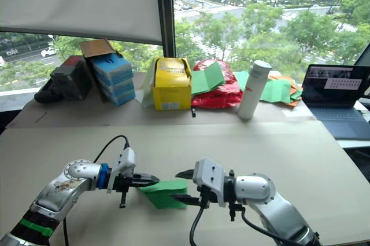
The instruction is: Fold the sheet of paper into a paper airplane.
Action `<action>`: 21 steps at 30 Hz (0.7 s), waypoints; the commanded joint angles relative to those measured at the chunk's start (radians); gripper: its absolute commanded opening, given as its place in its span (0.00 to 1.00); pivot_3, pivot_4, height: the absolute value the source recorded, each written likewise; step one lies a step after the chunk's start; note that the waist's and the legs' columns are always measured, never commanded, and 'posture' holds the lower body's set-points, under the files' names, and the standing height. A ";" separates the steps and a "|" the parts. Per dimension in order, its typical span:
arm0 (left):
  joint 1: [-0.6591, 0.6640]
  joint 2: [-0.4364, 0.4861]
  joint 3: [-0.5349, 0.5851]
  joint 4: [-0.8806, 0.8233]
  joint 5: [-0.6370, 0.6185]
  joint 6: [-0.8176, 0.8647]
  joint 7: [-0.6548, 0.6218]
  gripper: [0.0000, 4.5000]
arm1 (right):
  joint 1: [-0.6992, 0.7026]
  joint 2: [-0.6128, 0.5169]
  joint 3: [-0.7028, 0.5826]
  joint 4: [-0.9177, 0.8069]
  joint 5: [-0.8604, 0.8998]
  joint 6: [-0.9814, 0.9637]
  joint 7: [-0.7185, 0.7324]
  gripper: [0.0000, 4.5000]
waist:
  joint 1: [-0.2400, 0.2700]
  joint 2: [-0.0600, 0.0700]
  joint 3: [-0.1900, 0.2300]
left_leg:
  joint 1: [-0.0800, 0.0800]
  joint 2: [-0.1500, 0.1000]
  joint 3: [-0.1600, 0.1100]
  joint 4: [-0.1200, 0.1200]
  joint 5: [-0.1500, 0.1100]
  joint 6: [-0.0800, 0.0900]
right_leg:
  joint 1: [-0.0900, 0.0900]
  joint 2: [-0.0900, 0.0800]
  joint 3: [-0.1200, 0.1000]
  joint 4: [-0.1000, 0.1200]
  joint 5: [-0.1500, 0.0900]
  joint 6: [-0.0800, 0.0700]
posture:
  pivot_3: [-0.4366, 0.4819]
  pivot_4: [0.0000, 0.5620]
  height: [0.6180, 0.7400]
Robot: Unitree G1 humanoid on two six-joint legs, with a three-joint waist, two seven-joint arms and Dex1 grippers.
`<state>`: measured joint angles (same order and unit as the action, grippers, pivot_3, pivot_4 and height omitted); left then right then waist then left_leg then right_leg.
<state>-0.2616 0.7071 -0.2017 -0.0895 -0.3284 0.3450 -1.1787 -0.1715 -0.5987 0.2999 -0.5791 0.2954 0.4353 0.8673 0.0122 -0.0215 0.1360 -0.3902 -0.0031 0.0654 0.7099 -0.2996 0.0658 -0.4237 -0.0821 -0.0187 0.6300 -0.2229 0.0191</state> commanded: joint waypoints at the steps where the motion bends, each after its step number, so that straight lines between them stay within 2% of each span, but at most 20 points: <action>1: 0.026 0.012 -0.044 0.045 0.085 -0.088 -0.006 0.00 | 0.008 -0.010 -0.013 -0.045 0.005 0.007 -0.010 0.58 | 0.000 0.000 0.000 | 0.000 0.000 0.000 0.000 0.000 0.000 | 0.000 0.000 0.000 0.000 0.000 0.000 | 0.48 0.27 1.00; 7: 0.032 0.008 -0.067 0.116 0.153 -0.163 0.013 0.00 | 0.017 -0.036 0.001 -0.054 -0.012 -0.003 0.002 0.58 | 0.002 0.000 0.000 | 0.001 0.001 0.000 0.000 0.000 0.001 | 0.001 -0.001 0.000 0.000 0.000 0.000 | 0.48 0.27 1.00; 15: 0.032 0.017 -0.060 0.115 0.161 -0.177 0.010 0.00 | 0.028 -0.112 0.113 0.045 -0.225 -0.205 0.038 0.58 | 0.001 0.000 0.000 | 0.002 0.001 0.000 0.000 0.000 0.001 | 0.002 0.000 -0.002 0.000 0.000 0.000 | 0.48 0.27 1.00; 21: 0.052 0.020 -0.056 0.096 0.162 -0.177 0.014 0.00 | 0.036 -0.090 0.138 0.112 -0.303 -0.306 0.022 0.58 | 0.001 0.000 0.000 | 0.002 0.001 0.000 0.000 0.000 0.001 | 0.002 0.002 -0.003 0.000 0.000 0.000 | 0.48 0.27 1.00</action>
<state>-0.2368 0.7091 -0.2380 -0.0149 -0.2166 0.1493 -1.1749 -0.1337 -0.6960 0.4416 -0.4572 0.0026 0.1682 0.8962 0.0128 -0.0212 0.1357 -0.3879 -0.0021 0.0655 0.7100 -0.2999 0.0663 -0.4217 -0.0801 -0.0219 0.6299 -0.2231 0.0194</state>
